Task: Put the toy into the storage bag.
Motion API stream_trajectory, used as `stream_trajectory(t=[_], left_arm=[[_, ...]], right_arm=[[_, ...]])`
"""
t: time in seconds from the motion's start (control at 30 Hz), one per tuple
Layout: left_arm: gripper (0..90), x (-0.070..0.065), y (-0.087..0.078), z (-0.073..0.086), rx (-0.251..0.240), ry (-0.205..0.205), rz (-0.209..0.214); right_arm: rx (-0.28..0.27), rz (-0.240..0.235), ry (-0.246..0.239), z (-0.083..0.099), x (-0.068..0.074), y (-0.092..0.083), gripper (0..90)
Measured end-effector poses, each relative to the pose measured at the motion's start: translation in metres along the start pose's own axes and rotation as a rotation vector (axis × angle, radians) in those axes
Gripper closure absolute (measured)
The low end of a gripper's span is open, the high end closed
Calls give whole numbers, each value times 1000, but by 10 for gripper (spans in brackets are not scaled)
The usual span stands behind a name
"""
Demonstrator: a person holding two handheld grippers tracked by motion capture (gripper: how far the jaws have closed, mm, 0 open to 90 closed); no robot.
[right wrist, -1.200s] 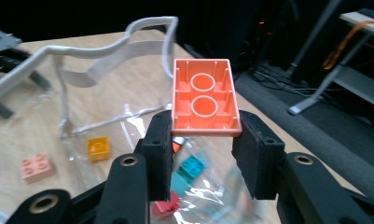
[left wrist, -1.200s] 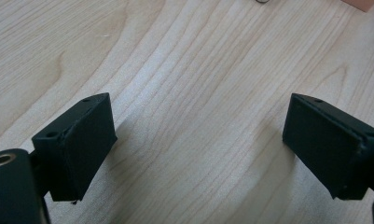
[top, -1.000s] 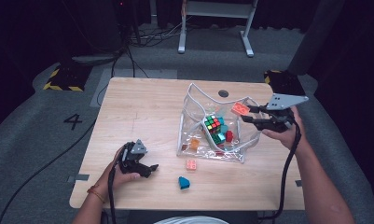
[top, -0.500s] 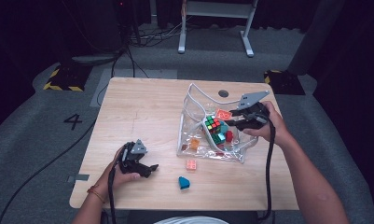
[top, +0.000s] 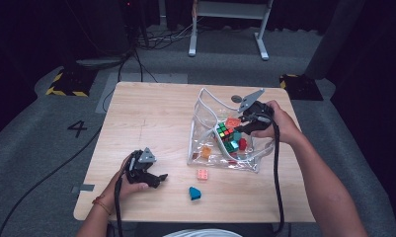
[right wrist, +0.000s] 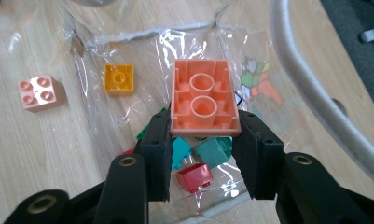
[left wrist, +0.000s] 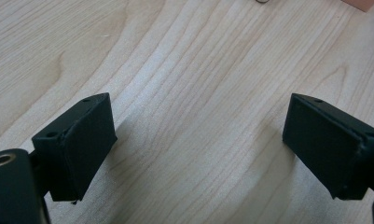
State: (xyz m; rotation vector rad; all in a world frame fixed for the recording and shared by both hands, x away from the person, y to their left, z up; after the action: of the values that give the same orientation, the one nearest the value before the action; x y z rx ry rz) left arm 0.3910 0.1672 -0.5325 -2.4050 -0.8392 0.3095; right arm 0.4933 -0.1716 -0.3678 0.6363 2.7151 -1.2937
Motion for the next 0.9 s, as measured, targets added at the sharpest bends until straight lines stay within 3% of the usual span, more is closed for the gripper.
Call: stream_trajectory(t=[0.47, 0.6, 0.9], left_arm=[[93, 0, 0, 0, 2, -2, 6], [93, 0, 0, 0, 3, 1, 3], [93, 0, 0, 0, 3, 1, 2]], right_arm=[[130, -22, 25, 8, -12, 16, 594], [176, -21, 19, 15, -13, 12, 594], [209, -14, 45, 31, -18, -4, 594]])
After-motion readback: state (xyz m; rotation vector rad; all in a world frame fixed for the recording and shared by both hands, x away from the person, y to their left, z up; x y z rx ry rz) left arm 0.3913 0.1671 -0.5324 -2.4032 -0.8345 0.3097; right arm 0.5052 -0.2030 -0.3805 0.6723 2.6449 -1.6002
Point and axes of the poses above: each handheld gripper's, and its own axes: y roughly forward along the jaws, z roughly out of its underside, x roughly to its left, the point moved 4 cm from there along y, roughly forward along the jaws, and after that the axes turned 12 degrees about -x, right-handed, at the moved point
